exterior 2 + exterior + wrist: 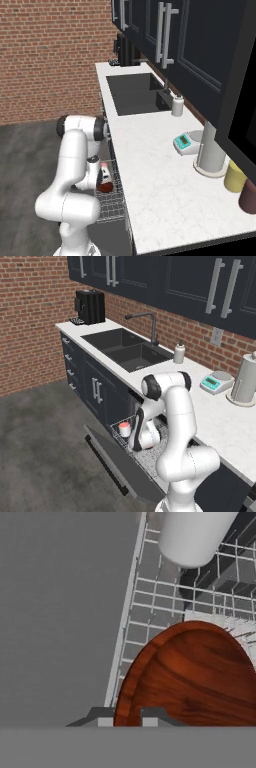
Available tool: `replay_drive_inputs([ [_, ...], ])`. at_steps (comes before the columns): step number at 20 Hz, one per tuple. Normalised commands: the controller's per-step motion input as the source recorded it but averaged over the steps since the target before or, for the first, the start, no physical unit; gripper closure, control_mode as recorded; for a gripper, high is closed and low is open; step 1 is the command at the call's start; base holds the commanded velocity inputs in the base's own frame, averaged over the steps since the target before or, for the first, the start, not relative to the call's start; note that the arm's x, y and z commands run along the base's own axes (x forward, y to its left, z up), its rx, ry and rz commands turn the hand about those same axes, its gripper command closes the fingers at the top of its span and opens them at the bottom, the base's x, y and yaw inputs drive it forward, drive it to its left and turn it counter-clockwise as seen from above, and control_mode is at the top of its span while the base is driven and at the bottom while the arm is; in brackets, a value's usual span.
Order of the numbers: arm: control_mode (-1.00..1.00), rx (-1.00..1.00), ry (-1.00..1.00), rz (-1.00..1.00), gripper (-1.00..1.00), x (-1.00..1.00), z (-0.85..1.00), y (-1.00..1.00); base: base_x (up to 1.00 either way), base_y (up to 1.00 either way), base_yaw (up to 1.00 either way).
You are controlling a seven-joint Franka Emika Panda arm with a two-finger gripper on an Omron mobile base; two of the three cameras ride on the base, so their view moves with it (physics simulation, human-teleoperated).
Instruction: Pick up the cup and bowl from the counter, place them in the dishwasher, and close the dishwasher door.
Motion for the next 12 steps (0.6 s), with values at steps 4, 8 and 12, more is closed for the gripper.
replay_drive_inputs([
  [4,-1.00,0.00,0.01,0.00,1.00,-0.04,-0.44,0.00,0.00,0.00,0.00],
  [8,-1.00,0.00,0.00,0.00,1.00,0.00,-0.44,0.00,0.00,0.00,0.00],
  [12,-1.00,0.00,0.00,0.00,1.00,0.00,-0.28,0.00,0.00,0.00,0.00],
])
